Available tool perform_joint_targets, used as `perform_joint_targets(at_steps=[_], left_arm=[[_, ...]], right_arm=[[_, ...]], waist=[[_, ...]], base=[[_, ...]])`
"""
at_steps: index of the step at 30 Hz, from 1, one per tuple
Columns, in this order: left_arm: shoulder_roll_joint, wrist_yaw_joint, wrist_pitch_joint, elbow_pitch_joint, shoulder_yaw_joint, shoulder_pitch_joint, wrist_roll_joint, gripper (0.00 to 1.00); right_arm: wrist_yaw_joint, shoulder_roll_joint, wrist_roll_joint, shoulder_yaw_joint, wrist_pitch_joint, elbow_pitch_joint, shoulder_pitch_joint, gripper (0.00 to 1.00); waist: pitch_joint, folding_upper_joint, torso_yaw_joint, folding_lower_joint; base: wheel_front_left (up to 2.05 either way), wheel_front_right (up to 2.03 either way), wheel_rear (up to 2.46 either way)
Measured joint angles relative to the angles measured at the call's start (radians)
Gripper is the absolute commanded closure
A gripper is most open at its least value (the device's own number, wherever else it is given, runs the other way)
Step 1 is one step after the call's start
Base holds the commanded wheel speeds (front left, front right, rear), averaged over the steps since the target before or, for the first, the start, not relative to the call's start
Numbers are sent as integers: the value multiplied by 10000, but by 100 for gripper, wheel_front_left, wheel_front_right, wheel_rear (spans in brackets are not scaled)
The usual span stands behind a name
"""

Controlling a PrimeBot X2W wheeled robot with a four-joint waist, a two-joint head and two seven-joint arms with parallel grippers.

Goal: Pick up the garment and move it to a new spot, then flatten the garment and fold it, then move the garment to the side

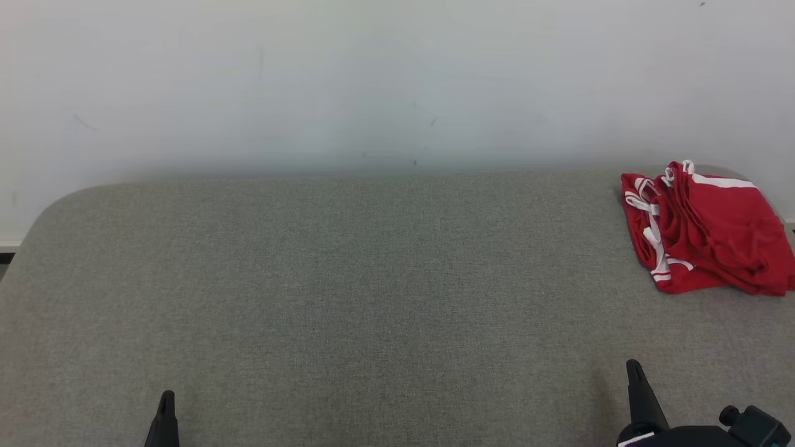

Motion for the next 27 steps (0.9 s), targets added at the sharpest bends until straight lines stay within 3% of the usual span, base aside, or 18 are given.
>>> perform_joint_targets(at_steps=[27], left_arm=[[-240,2,777,105,224,-569,-2849,100]], right_arm=[[0,61,3076,-86,782,-6,-524,100]], waist=[[140,0,-71,0]], base=[[0,0,0]])
